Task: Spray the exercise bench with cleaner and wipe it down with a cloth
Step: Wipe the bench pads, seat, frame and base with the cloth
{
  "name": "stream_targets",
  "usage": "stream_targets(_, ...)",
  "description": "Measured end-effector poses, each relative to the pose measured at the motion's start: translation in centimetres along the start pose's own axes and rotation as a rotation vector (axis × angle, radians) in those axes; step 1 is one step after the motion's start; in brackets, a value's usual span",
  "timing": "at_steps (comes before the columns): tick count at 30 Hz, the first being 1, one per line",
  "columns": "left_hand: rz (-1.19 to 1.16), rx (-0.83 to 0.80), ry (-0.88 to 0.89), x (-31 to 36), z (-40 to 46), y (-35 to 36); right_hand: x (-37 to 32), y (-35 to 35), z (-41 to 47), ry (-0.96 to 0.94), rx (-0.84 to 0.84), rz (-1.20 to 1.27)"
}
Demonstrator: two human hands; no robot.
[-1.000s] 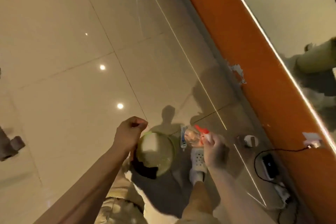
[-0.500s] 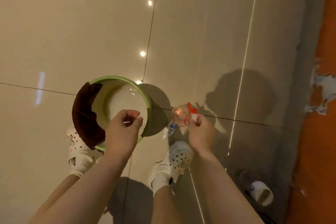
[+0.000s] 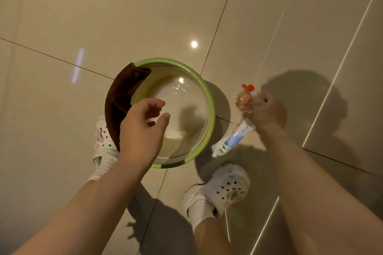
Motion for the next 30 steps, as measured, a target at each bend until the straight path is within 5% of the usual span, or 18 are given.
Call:
stream_targets(11,-0.044,0.008,-0.113,1.0,-1.7,-7.8,-8.1,-3.5,-16.4,-0.093,-0.077,0.309)
stream_targets(17,-0.061,0.033,-0.184,-3.1,1.3,-12.4,-12.2,2.8,-20.9,-0.07,-0.354,0.209)
stream_targets(22,-0.044,-0.079,-0.171,-6.7,4.8,-13.8,-12.4,13.7,-23.0,-0.104,-0.481,-0.201)
stream_targets(30,0.091,-0.358,-0.026,-9.6,7.6,-16.8,-11.0,19.0,-25.5,-0.157,-0.008,-0.157)
Point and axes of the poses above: each hand's wrist, its own z-axis towards the middle knuckle, its own y-axis out of the palm, x = y × z, the point moved 2 cm from there along z, towards the middle knuckle, and after that the axes turned 5 degrees about y, right-handed, at the moved point
